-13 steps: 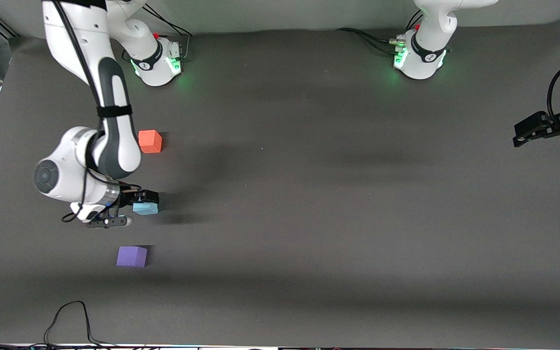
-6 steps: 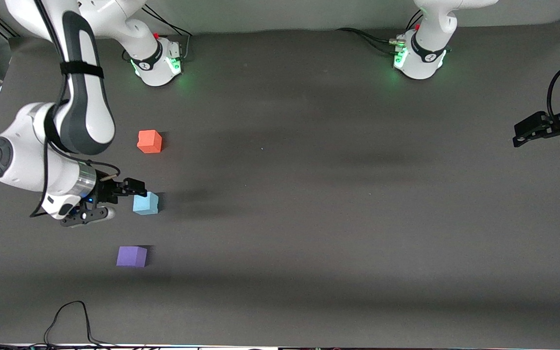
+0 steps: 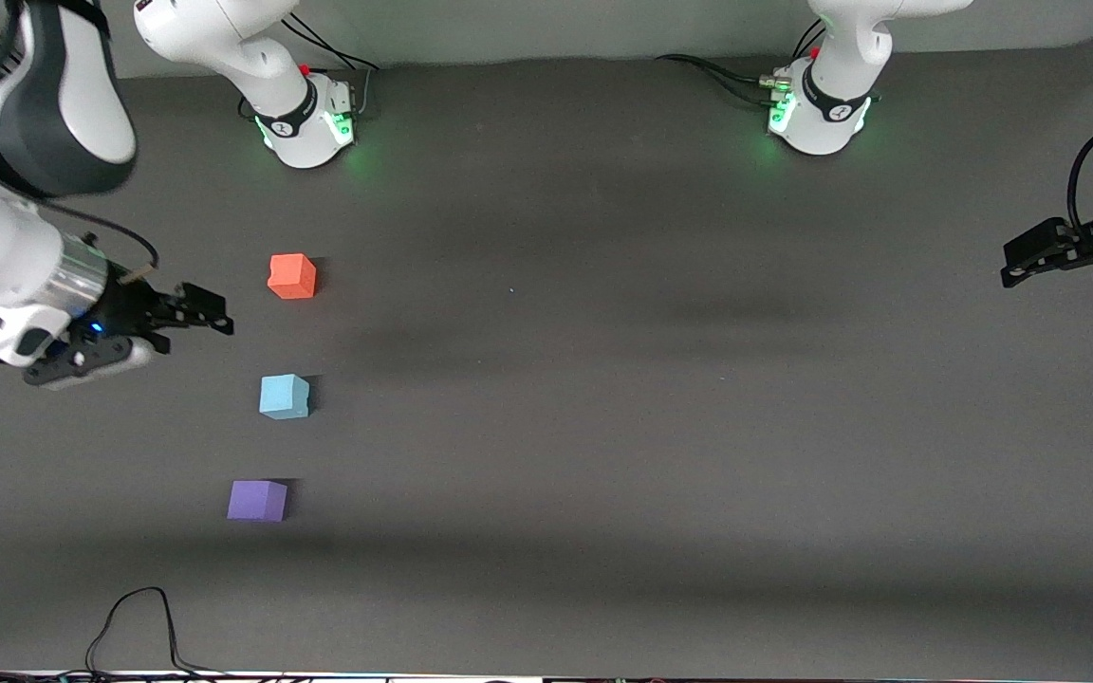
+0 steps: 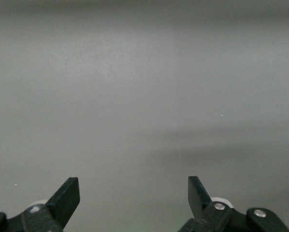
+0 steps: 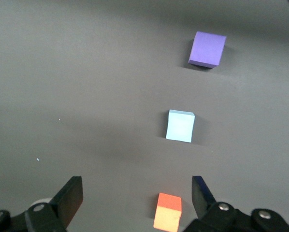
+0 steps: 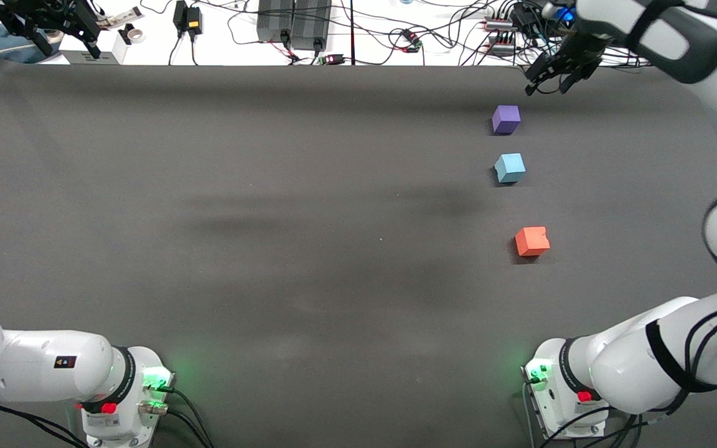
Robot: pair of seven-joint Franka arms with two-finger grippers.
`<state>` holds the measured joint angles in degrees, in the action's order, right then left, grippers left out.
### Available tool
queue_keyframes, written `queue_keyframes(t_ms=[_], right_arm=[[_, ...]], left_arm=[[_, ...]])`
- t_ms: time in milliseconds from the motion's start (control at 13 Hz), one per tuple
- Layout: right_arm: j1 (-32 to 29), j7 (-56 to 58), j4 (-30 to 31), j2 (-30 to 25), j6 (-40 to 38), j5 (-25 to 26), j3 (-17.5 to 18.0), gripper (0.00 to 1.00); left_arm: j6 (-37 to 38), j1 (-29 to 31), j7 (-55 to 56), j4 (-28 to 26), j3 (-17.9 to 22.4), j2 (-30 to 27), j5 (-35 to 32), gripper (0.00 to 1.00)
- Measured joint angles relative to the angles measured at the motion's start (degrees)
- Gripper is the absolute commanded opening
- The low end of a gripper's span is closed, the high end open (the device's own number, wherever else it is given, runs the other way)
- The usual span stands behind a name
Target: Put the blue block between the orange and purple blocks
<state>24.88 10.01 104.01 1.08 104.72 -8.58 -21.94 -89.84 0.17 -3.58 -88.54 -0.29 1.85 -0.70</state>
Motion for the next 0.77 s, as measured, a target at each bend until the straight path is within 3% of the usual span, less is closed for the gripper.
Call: queue_keyframes(t_ms=[385,615,769], right_arm=[[-12.19,-5.05,-0.06,-10.18,-6.43,5.21,12.85,1.00],[-13.95,-6.13,0.21,-15.11,-11.63,6.81,14.62,1.00],[-13.97,-6.13,0.54,-15.17,-12.90,8.37,14.64,1.00]], left_arm=[[-0.03,0.00,0.00,-0.03,0.00,0.00,0.01,1.00],[-0.05,0.00,0.00,-0.04,0.00,0.00,0.01,1.00],[-0.05,0.00,0.00,-0.04,0.00,0.00,0.02,1.00]])
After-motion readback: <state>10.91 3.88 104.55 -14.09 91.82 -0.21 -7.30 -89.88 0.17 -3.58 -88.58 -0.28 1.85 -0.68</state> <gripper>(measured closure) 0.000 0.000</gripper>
